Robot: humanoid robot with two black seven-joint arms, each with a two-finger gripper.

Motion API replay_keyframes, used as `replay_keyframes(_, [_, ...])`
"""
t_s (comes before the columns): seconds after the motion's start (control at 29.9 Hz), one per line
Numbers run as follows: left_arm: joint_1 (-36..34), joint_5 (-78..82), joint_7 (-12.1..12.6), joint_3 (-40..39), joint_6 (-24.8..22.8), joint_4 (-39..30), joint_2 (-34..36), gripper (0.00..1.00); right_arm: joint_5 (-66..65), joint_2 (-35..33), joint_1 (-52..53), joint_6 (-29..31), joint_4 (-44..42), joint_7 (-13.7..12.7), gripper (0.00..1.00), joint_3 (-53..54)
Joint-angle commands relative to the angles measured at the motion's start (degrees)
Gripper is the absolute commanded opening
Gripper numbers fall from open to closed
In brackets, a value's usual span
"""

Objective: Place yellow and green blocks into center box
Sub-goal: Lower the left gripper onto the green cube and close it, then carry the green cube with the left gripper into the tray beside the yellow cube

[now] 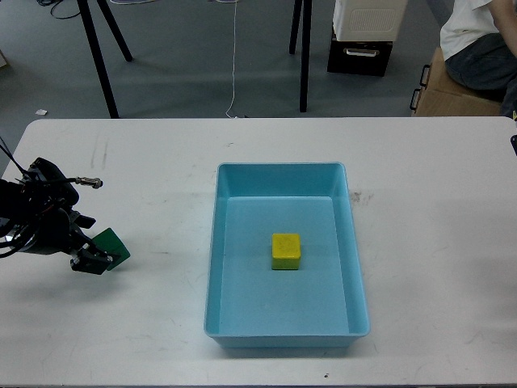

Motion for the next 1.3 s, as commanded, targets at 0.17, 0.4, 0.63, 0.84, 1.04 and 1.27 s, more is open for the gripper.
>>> replay_keyframes(0.17, [0.5,0.0,0.0,0.1,0.0,0.8,-1.0,0.91,0.0,0.0,-0.2,-1.6,-0.1,0.0,0.98,0.0])
replay_keyframes(0.4, [0.5,0.0,0.0,0.4,0.0,1.1,-1.2,0.77,0.0,0.0,-0.2,-1.8,-0.2,0.0,0.98,0.0])
replay_keyframes(0.63, [0.8,0.0,0.0,0.5,0.0,2.8,-1.3,0.35,0.0,0.0,-0.3,-2.6,-0.2,0.0,0.98,0.0])
replay_keyframes(0.84, [0.2,0.0,0.0,-0.3,5.1,3.6,-1.2,0.16,0.0,0.0,-0.6,-2.9,-0.2,0.0,0.98,0.1])
replay_keyframes(1.04, [-8.5,0.0,0.0,-0.4,5.9,2.4,0.4,0.15,0.1,0.1,-4.2,-5.1,-0.4,0.0,0.98,1.1])
replay_keyframes(1.27, [-16.0,0.0,0.0,-0.3,5.0,-10.1,3.6,0.15,0.1,0.1,-6.5,-8.3,-3.6,0.0,0.98,1.2])
